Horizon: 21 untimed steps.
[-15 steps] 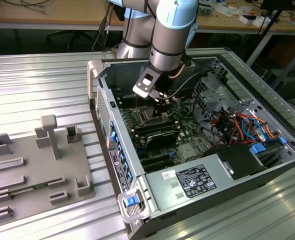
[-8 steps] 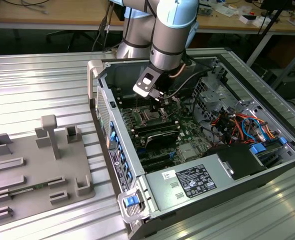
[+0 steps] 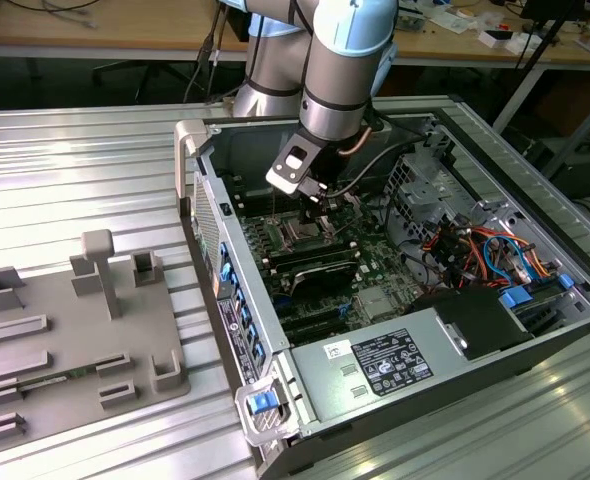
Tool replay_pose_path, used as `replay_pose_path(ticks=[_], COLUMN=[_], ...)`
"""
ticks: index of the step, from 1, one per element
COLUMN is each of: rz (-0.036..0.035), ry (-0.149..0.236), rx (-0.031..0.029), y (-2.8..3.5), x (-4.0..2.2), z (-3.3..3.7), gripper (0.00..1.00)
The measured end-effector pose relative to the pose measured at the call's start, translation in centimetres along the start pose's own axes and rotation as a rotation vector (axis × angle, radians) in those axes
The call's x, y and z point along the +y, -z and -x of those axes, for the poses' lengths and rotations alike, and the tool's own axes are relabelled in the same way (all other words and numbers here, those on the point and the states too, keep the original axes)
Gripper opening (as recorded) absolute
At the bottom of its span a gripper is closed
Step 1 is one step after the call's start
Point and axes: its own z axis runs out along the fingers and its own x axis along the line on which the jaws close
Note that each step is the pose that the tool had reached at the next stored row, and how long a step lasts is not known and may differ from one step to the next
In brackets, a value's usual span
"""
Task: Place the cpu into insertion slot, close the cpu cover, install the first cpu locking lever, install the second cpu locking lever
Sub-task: 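Close the cpu cover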
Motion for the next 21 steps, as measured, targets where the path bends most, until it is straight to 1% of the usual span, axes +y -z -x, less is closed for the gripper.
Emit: replay_pose_path(ticks=[10,12,15,17,19,21], rz=[-0.0001,-0.0006,-0.0012,-0.0012,-0.0011,-0.0012], ry=[0.000,0.000,0.000,0.000,0.000,0.000], rx=[-0.0002,0.0005,0.0005,0.0006,0.0007,0.0004], y=[0.02,-0.02,0.11,0.29,0.84,1.53], x=[0.04,0.51,0.61,0.62,0.66,0.71], z=[0.00,0.01,0.01,0.01,0.02,0.02], gripper=[0.11,0.11,0.11,0.11,0.11,0.11])
